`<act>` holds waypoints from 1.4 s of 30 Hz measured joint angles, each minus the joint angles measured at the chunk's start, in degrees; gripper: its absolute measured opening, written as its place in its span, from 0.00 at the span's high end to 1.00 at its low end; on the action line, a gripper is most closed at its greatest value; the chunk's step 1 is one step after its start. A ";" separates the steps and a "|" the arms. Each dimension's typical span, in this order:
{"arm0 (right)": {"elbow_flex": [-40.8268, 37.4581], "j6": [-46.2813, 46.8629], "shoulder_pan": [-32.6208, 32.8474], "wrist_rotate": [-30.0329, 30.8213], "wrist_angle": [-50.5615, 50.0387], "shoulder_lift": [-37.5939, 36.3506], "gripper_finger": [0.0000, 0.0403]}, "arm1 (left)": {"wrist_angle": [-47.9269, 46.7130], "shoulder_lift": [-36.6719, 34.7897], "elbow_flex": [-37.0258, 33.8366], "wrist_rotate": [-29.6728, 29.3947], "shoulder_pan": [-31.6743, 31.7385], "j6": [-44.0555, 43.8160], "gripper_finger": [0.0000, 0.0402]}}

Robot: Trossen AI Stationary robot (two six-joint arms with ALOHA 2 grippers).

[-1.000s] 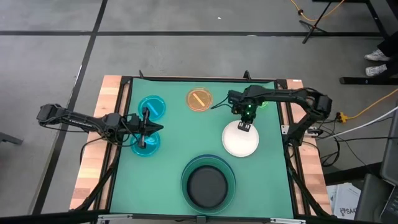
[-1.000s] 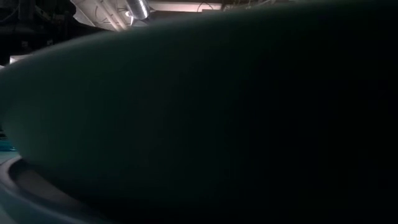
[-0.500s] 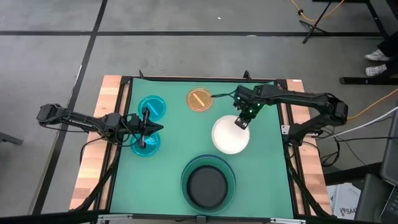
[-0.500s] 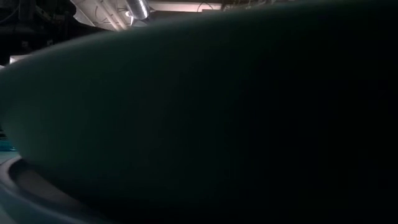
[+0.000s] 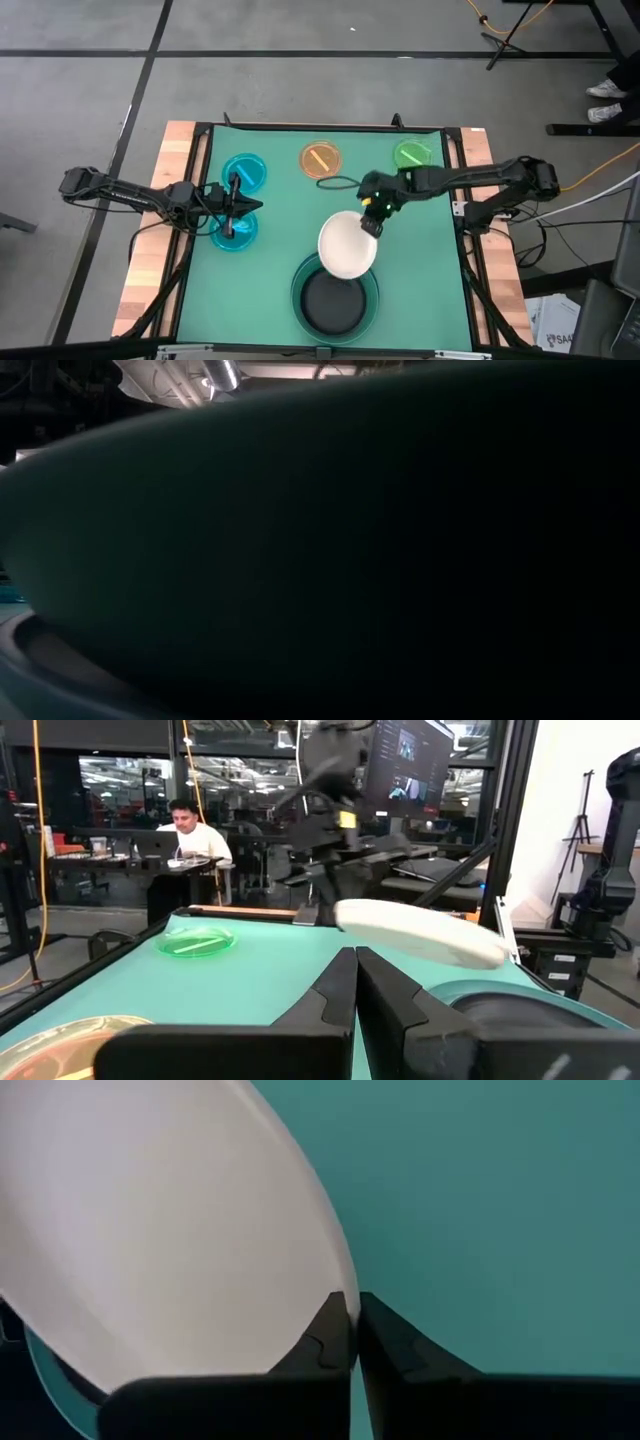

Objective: Stack plastic plates
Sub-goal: Stack the white plate on top of the black plate

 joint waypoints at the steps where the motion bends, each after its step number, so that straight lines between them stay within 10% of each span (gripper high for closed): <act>1: 0.00 0.45 1.21 0.62 1.12 0.33 1.00 | 0.01 0.00 0.00 -0.01 0.00 0.00 0.99; 25: 0.00 10.94 19.37 3.42 19.82 12.65 1.00 | 0.64 0.00 0.00 -0.02 -0.01 -0.09 0.99; 42: 0.00 15.54 20.20 2.06 23.75 17.72 1.00 | 0.69 0.00 0.00 0.00 0.01 -0.24 0.99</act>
